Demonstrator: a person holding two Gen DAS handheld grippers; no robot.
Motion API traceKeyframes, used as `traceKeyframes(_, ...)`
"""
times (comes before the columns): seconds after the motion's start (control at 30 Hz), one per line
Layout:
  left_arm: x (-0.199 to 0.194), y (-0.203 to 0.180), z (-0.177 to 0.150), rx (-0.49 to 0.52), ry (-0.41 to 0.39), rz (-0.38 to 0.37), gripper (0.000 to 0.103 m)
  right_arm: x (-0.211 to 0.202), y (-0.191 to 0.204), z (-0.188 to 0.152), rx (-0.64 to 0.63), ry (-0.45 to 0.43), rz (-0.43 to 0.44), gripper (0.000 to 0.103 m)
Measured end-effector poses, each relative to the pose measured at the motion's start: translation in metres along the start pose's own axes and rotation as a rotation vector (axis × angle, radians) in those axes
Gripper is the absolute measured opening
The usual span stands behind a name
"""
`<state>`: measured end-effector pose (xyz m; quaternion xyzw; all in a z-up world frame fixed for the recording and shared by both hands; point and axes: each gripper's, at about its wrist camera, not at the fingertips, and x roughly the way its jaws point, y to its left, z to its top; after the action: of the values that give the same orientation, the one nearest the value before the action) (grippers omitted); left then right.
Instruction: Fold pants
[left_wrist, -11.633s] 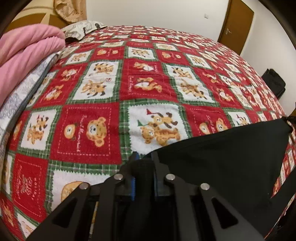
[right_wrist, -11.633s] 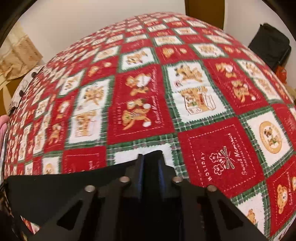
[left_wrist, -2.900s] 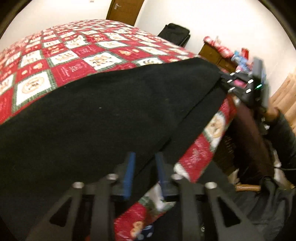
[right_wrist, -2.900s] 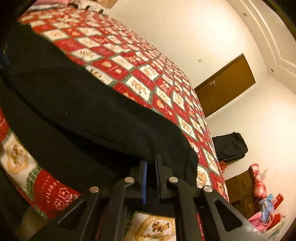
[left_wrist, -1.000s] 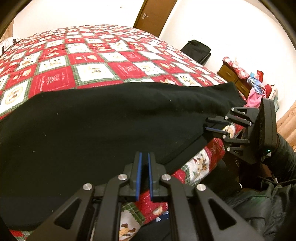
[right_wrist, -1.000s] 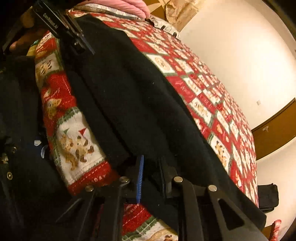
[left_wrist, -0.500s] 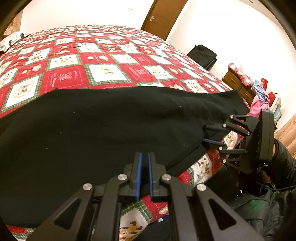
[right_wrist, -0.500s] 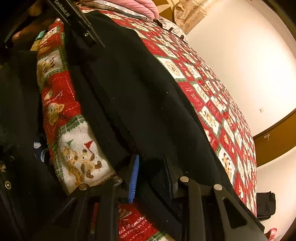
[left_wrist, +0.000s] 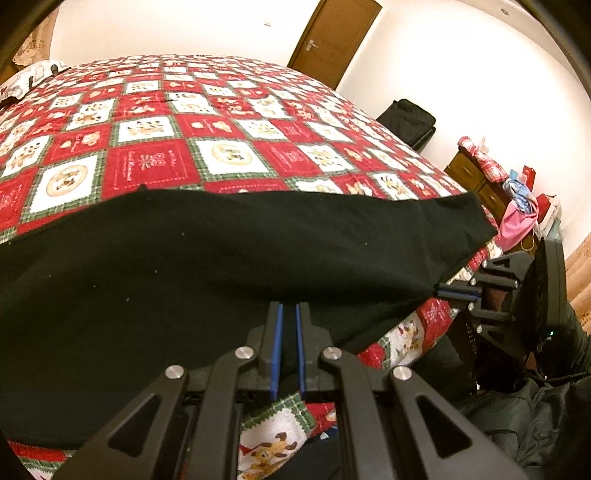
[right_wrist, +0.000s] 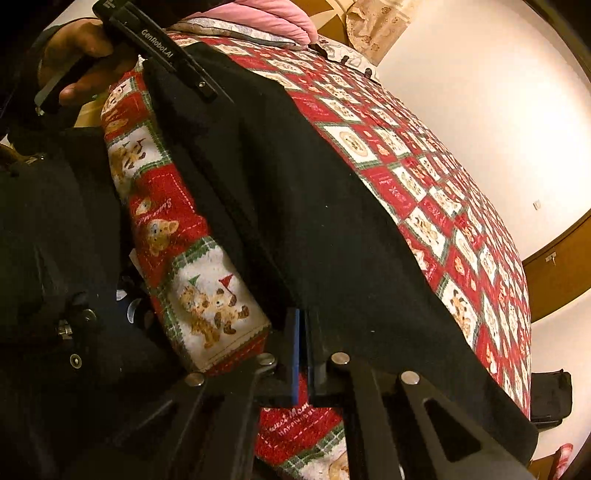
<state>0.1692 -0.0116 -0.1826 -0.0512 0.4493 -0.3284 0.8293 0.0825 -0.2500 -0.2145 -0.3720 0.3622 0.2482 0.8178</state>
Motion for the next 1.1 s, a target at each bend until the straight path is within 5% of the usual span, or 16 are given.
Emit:
traceKeyframes(0.2,-0.001,-0.007,-0.005,0.043,0.011,-0.011,0.007,-0.009,-0.025,0.003,0.085,-0.026,0.024,0.001)
traceKeyframes(0.57,-0.001,0.001,0.000,0.040,-0.003,0.012,0.007,0.018,0.003,-0.016,-0.016,0.083,0.141,0.002)
traceKeyframes(0.63,-0.005,0.006,0.004,0.036,-0.031,0.033,0.007,0.010,-0.018,-0.004,0.085,0.043,0.235,0.002)
traceKeyframes(0.8,-0.001,0.023,0.001,0.010,-0.037,0.071,0.007,0.014,-0.056,0.053,0.215,-0.041,0.318,0.005)
traceKeyframes(0.83,0.002,0.025,-0.002,0.002,-0.030,0.067,0.007,0.021,-0.063,0.066,0.242,-0.041,0.343,0.009)
traceKeyframes(0.87,0.005,0.026,-0.006,-0.002,-0.021,0.061,0.007,0.029,-0.069,0.080,0.263,-0.054,0.352,0.034)
traceKeyframes(0.9,0.010,0.026,-0.011,-0.007,-0.006,0.050,0.007,0.038,-0.075,0.096,0.288,-0.063,0.367,0.070)
traceKeyframes(0.97,0.015,0.022,-0.022,-0.006,0.004,0.028,0.012,0.055,-0.083,0.123,0.371,-0.071,0.441,0.078)
traceKeyframes(1.03,0.014,0.021,-0.029,-0.018,-0.013,-0.025,0.036,0.075,-0.089,0.155,0.445,-0.071,0.514,0.078)
traceKeyframes(1.1,0.013,0.022,-0.031,-0.045,-0.013,-0.071,0.044,0.093,-0.092,0.180,0.493,-0.064,0.559,0.078)
